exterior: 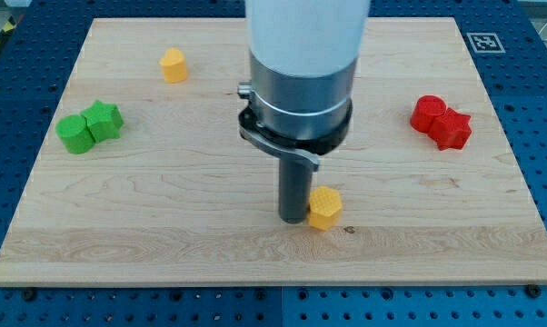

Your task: Nudge the yellow hexagon to a bit right

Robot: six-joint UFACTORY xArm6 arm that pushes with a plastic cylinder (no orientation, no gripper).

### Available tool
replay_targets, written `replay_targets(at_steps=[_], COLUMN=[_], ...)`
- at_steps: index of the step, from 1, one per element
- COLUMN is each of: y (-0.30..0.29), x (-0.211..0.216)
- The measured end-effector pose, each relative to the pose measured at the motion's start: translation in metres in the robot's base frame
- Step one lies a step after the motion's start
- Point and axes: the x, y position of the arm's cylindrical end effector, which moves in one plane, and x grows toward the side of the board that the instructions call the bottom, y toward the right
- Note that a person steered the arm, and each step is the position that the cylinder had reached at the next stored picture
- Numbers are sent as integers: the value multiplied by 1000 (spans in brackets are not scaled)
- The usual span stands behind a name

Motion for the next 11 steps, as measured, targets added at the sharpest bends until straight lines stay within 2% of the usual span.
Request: replay_targets(at_steps=[2, 6, 9, 11], y=[38, 26, 105, 115], x=[5, 1, 17, 27])
